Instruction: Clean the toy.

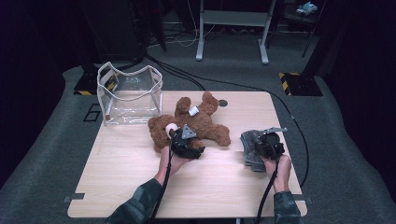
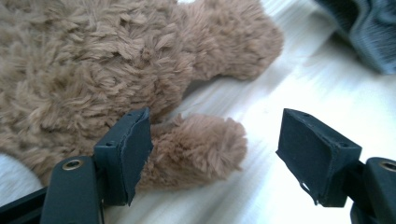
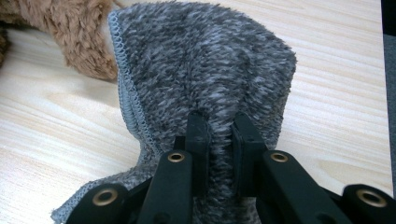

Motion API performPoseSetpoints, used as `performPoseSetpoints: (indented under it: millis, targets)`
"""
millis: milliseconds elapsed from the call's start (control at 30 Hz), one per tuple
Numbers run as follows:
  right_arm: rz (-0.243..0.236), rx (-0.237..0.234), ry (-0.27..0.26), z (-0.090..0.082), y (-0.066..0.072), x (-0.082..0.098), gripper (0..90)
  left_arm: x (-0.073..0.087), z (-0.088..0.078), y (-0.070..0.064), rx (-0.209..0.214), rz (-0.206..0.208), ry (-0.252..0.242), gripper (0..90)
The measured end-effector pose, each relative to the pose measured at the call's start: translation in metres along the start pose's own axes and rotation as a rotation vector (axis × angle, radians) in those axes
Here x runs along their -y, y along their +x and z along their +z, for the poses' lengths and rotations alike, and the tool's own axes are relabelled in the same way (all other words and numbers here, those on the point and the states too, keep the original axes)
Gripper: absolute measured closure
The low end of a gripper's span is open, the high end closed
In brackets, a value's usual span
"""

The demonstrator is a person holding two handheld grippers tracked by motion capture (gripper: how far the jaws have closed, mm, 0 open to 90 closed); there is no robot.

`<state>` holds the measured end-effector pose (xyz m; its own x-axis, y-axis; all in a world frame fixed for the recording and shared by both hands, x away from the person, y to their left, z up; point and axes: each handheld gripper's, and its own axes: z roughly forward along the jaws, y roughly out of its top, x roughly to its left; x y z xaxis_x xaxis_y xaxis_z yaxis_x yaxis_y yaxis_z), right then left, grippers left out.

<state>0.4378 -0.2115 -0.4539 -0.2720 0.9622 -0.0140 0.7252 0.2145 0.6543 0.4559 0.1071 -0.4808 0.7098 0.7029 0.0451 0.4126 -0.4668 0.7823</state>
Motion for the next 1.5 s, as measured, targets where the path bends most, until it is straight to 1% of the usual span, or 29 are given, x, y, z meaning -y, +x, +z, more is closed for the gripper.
performPoseSetpoints:
  millis: [67,133,233,267,367,467,533,567,633,667,733,800,833,867,933,967,1033,1067,1133,1167,1200,1233,1267,1300,1333,1400,1433,1467,1500]
  targets:
    - [0.009,0.001,0.001,0.000,0.000,0.000,79.8,0.001,0.007,-0.004,-0.027,0.020,0.024,26.2]
    - [0.010,-0.001,0.002,0.000,0.001,0.000,79.8,0.003,0.012,-0.006,-0.030,0.035,0.045,30.8]
    - [0.011,-0.002,0.001,0.001,0.001,-0.001,79.7,0.004,0.017,-0.006,-0.064,0.035,0.056,43.3]
    - [0.010,-0.004,0.002,0.001,0.001,-0.001,79.7,0.005,0.017,-0.005,-0.067,0.038,0.061,51.4]
    - [0.008,-0.006,0.001,0.001,0.000,-0.001,79.7,0.006,0.018,-0.002,-0.050,0.039,0.072,64.1]
    - [0.010,-0.001,0.002,0.001,0.000,-0.001,79.8,0.009,0.017,0.002,-0.030,0.042,0.064,73.5]
    - [0.008,-0.001,0.003,0.001,0.000,-0.001,79.7,0.012,0.015,0.004,-0.007,0.037,0.048,76.7]
    - [0.004,-0.005,0.000,0.001,-0.001,-0.001,79.7,0.014,0.012,0.006,0.013,0.054,0.049,77.6]
    - [0.004,-0.004,-0.001,0.001,-0.001,-0.001,79.8,0.018,0.007,0.008,0.042,0.044,0.042,78.8]
    - [0.003,0.001,-0.001,0.001,-0.001,-0.001,79.8,0.020,0.005,0.007,0.059,0.040,0.024,78.9]
    - [0.003,0.000,0.000,0.001,-0.002,-0.001,79.8,0.024,0.000,0.008,0.078,0.039,0.028,79.0]
    - [0.003,-0.003,0.002,0.001,-0.001,-0.001,79.8,0.026,-0.003,0.009,0.082,0.035,0.018,76.4]
    - [0.002,0.000,0.000,0.001,-0.001,-0.002,79.8,0.026,-0.004,0.009,0.087,0.019,0.012,71.9]
    - [0.007,-0.005,0.005,0.001,0.000,-0.002,79.8,0.025,-0.007,0.009,0.090,0.008,0.005,64.3]
    - [0.010,-0.001,0.005,0.000,0.001,-0.003,79.7,0.023,-0.015,0.004,0.051,0.010,-0.010,51.5]
    - [0.003,-0.003,0.001,0.001,0.000,-0.003,79.7,0.022,-0.019,0.002,0.049,0.006,-0.030,46.2]
    - [-0.002,-0.002,-0.002,0.001,0.000,-0.004,79.8,0.021,-0.030,-0.002,0.003,0.012,-0.054,39.3]
    - [-0.001,0.000,-0.004,0.000,0.000,-0.004,79.8,0.021,-0.036,-0.002,-0.006,0.012,-0.075,35.9]
    - [-0.001,-0.002,-0.005,0.000,0.000,-0.004,79.7,0.021,-0.048,0.000,-0.052,0.006,-0.093,33.0]
    - [0.000,-0.003,-0.004,0.000,-0.001,-0.004,79.7,0.021,-0.053,0.002,-0.074,-0.003,-0.105,30.8]
    - [0.001,-0.008,-0.003,0.000,-0.001,-0.004,79.8,0.021,-0.059,0.005,-0.112,-0.012,-0.121,29.7]
    - [0.002,-0.007,-0.004,0.000,-0.001,-0.003,79.7,0.022,-0.065,0.009,-0.132,-0.028,-0.139,29.5]
    - [0.001,-0.008,-0.004,0.000,-0.001,-0.003,79.7,0.021,-0.070,0.013,-0.169,-0.036,-0.129,27.6]
    - [0.001,-0.007,-0.005,0.000,-0.001,-0.003,79.8,0.021,-0.073,0.017,-0.213,-0.047,-0.135,23.8]
    - [0.002,-0.008,-0.004,0.000,-0.001,-0.004,79.7,0.021,-0.077,0.023,-0.229,-0.063,-0.149,23.0]
    - [0.005,-0.007,-0.004,0.000,0.000,-0.004,79.7,0.022,-0.081,0.031,-0.273,-0.075,-0.149,21.1]
    - [0.004,-0.007,-0.004,0.000,0.001,-0.005,79.7,0.022,-0.083,0.035,-0.275,-0.086,-0.147,20.1]
    - [0.007,-0.007,-0.003,0.000,0.001,-0.005,79.7,0.021,-0.082,0.037,-0.284,-0.089,-0.129,19.3]
    - [0.000,-0.008,-0.007,0.000,0.001,-0.006,79.7,0.021,-0.080,0.039,-0.307,-0.092,-0.113,16.7]
